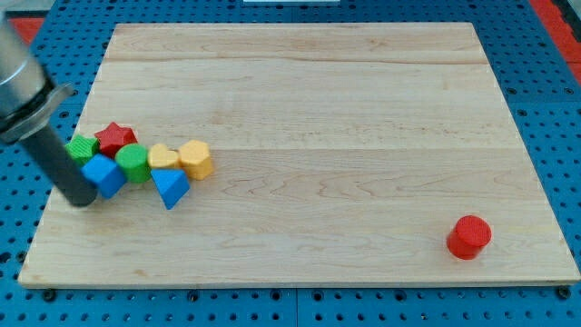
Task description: Push a group of blocks upwards
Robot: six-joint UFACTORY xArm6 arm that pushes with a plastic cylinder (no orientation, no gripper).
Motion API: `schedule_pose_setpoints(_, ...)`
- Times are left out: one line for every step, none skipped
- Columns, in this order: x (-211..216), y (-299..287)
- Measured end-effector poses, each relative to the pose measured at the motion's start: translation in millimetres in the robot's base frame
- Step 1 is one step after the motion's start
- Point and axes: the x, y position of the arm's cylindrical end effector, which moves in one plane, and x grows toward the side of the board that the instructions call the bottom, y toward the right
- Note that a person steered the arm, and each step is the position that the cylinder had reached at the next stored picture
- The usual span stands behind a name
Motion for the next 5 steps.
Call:
schedule_pose_setpoints(-29.2,58.8)
schedule_pose_setpoints(-18.9,66.3)
schedule_pose_setpoints(-16.2,52.2)
schedule_pose_setpoints(-18.3,41.2)
schedule_pose_setpoints(-18.3,52.0)
